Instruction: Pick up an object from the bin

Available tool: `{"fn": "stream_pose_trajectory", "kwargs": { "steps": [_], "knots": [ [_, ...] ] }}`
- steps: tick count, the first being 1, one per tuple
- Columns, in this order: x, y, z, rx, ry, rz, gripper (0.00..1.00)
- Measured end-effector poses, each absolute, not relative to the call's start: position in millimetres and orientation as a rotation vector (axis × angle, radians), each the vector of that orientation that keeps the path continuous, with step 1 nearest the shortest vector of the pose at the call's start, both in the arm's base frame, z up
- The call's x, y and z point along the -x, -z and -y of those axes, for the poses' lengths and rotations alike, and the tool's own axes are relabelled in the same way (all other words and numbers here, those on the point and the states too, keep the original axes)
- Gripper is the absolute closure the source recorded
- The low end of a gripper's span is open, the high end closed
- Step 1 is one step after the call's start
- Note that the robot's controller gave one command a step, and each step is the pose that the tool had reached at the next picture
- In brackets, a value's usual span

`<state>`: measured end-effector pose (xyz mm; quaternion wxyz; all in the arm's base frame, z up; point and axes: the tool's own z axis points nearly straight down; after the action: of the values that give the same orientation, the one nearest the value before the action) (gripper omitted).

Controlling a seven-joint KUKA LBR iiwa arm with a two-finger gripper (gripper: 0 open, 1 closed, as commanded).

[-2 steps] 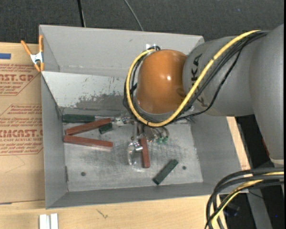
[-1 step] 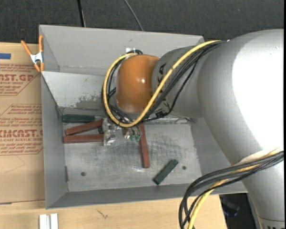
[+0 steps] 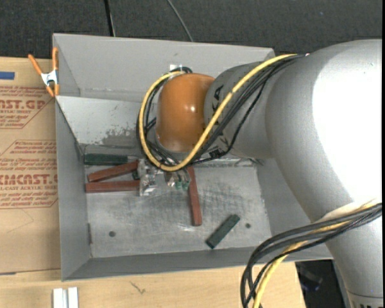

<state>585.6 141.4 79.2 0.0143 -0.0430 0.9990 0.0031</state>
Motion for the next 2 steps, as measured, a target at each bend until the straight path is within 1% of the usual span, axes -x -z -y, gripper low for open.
{"fn": "stream_pose_trajectory", "kwargs": {
  "steps": [1, 2],
  "knots": [
    [-582.1, -129.5, -143.2, 0.235, 0.001, -3.135, 1.00],
    [-589.6, -205.0, -142.2, 0.301, 0.000, -3.127, 1.00]
  ]
}}
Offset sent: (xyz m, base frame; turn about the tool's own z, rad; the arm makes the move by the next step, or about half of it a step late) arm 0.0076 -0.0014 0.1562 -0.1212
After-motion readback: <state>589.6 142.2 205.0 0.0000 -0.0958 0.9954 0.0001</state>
